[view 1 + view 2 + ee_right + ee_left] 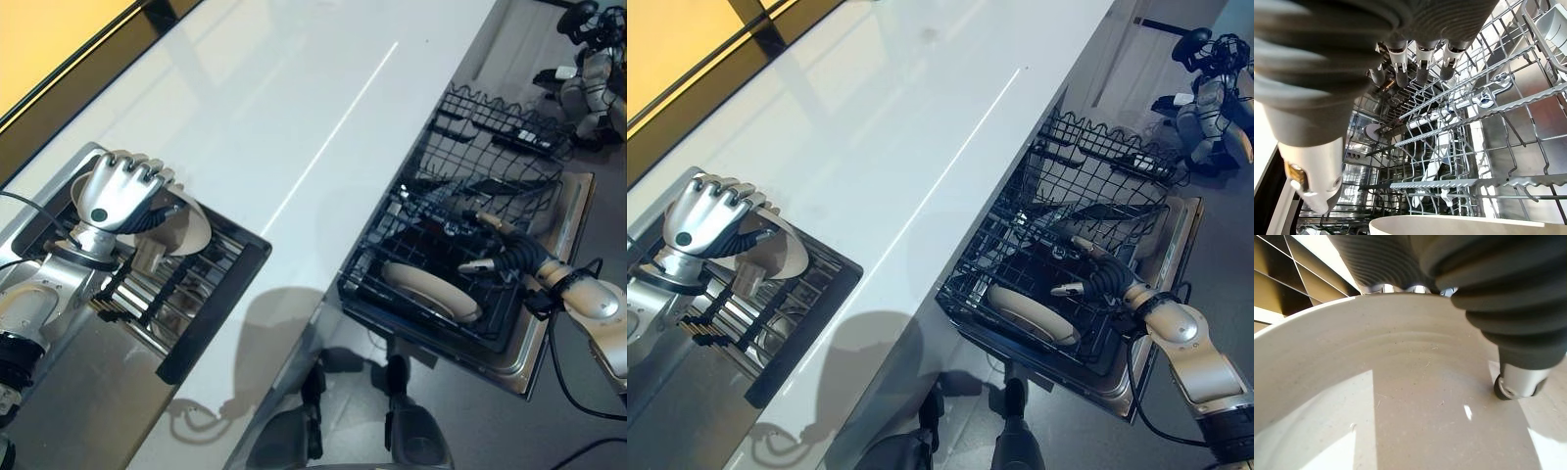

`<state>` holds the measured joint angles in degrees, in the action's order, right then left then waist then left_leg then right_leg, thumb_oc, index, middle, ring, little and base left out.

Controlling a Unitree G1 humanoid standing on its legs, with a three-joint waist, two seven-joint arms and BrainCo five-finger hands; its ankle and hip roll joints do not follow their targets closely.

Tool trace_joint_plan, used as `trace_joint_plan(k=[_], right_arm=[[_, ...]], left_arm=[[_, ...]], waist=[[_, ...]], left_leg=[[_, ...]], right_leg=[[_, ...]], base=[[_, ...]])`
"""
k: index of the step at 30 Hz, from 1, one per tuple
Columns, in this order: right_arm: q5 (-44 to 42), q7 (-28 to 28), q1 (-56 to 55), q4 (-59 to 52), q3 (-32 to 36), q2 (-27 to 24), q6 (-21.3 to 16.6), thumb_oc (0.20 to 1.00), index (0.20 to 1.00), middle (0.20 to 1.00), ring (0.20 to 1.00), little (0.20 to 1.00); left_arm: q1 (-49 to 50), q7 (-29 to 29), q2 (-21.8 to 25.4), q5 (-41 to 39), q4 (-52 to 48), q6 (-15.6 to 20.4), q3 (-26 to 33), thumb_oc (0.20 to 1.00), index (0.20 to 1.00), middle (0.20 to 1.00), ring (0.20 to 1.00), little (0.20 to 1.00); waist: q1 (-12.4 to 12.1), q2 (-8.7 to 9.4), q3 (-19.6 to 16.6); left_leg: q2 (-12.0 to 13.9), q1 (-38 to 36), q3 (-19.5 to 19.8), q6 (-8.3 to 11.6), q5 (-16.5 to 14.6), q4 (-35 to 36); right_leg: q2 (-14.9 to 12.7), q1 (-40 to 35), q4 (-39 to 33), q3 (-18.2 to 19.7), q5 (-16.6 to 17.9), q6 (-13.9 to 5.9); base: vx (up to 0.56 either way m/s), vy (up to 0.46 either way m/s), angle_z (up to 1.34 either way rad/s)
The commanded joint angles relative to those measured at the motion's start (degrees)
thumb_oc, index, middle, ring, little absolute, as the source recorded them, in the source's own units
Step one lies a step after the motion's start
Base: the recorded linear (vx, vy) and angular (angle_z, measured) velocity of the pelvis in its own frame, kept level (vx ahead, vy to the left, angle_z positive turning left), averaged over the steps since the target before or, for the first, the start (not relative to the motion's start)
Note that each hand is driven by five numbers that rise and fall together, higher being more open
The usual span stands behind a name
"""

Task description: Pick up plates and place into dishwasher.

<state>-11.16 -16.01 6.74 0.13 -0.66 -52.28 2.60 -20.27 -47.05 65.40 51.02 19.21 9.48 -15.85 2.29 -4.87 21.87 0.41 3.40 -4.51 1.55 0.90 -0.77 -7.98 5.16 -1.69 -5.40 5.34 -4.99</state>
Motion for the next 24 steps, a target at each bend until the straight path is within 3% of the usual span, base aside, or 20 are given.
trace_joint_plan(k=[1,5,11,17,24], right_arm=[[0.37,0.49,0.34,-2.92,3.33,1.09,-2.24,1.0,1.0,1.0,1.0,1.0],[0.01,0.38,-0.73,-2.76,4.12,1.55,-2.79,1.0,1.0,1.0,1.0,1.0],[0.36,0.22,-1.77,-3.45,4.14,3.99,-2.67,1.0,1.0,1.0,1.0,1.0],[0.16,0.54,-3.1,-4.85,3.85,5.78,-2.81,1.0,1.0,1.0,1.0,1.0],[0.05,0.93,-4.75,-7.01,3.72,8.05,-3.37,1.0,1.0,1.0,1.0,1.0]], left_arm=[[2.1,-2.0,-0.87,-1.94,8.53,-9.09,7.85,0.2,0.2,0.2,0.2,0.2],[3.52,-7.99,-2.63,-6.06,9.61,-13.8,11.63,0.2,0.2,0.2,0.2,0.2],[6.04,-13.42,-6.69,-7.54,8.42,-16.26,19.31,0.2,0.2,0.2,0.2,0.2],[8.19,-15.77,-8.04,-8.07,5.16,-16.24,25.22,0.2,0.2,0.2,0.2,0.2],[11.13,-14.99,-7.72,-9.08,-0.8,-13.71,29.99,0.2,0.2,0.2,0.2,0.2]], waist=[[-0.81,3.17,-4.02],[-1.12,3.13,-5.61],[-1.99,3.59,-8.04],[-2.89,4.13,-10.59],[-4.02,4.54,-13.6]], left_leg=[[-0.88,1.78,2.08,0.56,-1.05,-2.12],[-0.92,0.27,2.25,0.6,-1.07,-1.37],[-0.66,-1.88,2.78,0.77,-1.18,-0.26],[-0.01,-3.89,3.12,0.99,-1.37,1.09],[0.64,-6.18,3.73,1.27,-1.5,2.78]], right_leg=[[-3.69,1.42,7.53,0.31,-4.43,-2.78],[-3.84,0.17,7.32,-0.09,-4.77,-2.72],[-3.75,-1.83,6.77,-0.92,-5.26,-2.51],[-3.2,-3.76,6.27,-1.76,-5.98,-2.24],[-2.34,-6.08,5.52,-2.87,-6.71,-1.99]], base=[[0.04,0.014,-0.01],[0.05,0.008,0.02],[0.04,-0.025,0.1],[0.01,-0.055,0.05],[-0.02,-0.077,0.01]])
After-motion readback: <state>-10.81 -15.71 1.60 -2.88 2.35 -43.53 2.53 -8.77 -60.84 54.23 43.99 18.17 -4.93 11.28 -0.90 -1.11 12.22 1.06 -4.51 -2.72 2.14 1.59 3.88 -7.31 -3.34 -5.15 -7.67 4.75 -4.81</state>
